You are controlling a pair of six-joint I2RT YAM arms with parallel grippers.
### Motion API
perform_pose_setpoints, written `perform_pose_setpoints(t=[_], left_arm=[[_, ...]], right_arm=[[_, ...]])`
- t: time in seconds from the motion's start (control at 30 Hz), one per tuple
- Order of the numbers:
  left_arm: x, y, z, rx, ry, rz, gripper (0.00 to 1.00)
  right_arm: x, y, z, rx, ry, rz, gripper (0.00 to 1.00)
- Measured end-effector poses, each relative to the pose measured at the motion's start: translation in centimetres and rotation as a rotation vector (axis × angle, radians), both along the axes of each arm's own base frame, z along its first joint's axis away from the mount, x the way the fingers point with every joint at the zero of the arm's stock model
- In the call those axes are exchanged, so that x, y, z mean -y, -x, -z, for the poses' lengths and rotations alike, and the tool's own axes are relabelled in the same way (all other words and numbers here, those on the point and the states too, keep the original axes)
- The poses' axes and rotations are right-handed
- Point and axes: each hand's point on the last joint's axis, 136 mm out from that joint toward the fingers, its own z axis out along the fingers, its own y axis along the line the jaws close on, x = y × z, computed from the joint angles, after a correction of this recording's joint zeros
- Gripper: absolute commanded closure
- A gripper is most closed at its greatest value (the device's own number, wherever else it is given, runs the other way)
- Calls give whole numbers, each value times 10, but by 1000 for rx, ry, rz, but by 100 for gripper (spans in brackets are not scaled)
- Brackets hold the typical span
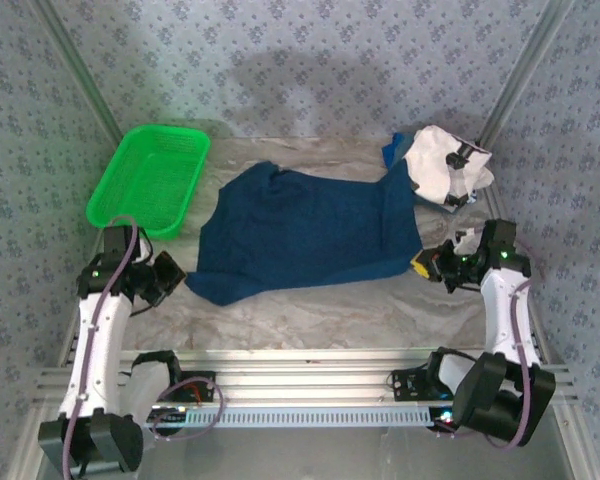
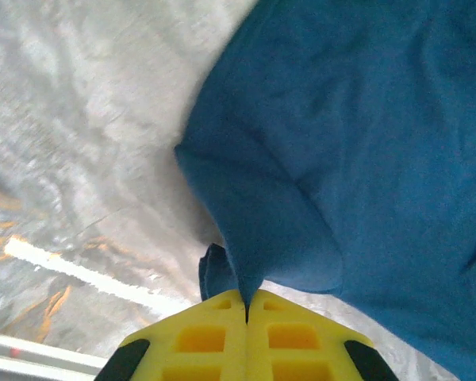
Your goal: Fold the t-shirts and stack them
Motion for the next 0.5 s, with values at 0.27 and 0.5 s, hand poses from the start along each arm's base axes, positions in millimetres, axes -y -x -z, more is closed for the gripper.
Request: perform_pose_setpoints(t=[0.27,0.5], left_arm=[[-7,41,20,-86,-20,-69,100],[-11,79,20,-118,-48,-118,100]], right_arm=[[-1,59,26,-166,86,35,100],[6,96,34,-246,181,80,100]])
